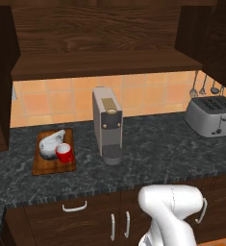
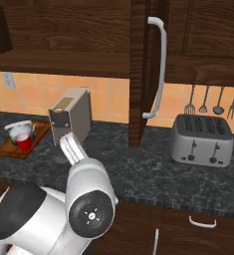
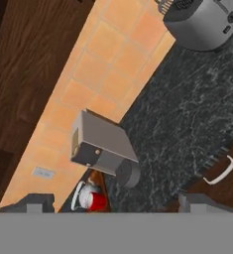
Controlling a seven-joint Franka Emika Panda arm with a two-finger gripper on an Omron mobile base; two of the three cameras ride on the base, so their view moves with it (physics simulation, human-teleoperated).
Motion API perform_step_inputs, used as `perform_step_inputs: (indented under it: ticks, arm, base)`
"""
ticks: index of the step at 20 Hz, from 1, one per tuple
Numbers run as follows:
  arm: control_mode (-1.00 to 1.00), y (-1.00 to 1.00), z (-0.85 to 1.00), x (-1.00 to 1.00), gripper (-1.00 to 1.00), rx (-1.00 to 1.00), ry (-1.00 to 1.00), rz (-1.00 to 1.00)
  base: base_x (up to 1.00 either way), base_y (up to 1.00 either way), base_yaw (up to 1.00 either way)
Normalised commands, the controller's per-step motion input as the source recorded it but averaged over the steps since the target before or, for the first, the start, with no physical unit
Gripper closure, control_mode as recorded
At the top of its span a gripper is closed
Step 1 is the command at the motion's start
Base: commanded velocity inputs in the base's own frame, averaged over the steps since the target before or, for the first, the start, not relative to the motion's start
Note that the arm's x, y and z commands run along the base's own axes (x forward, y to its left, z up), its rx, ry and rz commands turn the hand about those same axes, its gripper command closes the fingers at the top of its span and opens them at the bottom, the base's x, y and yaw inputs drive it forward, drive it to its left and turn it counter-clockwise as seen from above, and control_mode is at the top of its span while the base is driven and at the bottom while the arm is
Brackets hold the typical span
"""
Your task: Pick the kettle from the counter and place it on the tray. Then pick the mug from the cabinet and place it on the tray. Then close the cabinet doors.
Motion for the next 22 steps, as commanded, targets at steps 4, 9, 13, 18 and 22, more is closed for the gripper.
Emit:
perform_step_inputs:
  ticks: [4, 9, 13, 18, 22]
  arm:
    - [-1.00, -0.38, -0.26, 0.00, -1.00, 0.09, -0.05, 0.00]
    - [-1.00, -0.40, -0.16, -0.04, -1.00, 0.08, -0.12, 0.00]
    - [-1.00, -0.50, -0.08, 0.00, -1.00, 0.10, -0.07, 0.00]
    - [-1.00, -0.62, -0.01, 0.00, -1.00, 0.09, -0.02, 0.00]
    - [-1.00, -0.69, 0.00, 0.02, -1.00, 0.09, 0.00, 0.00]
  base:
    - [0.00, 0.00, 0.00]
    - [0.00, 0.00, 0.00]
    - [0.00, 0.00, 0.00]
    - [0.00, 0.00, 0.00]
    - [0.00, 0.00, 0.00]
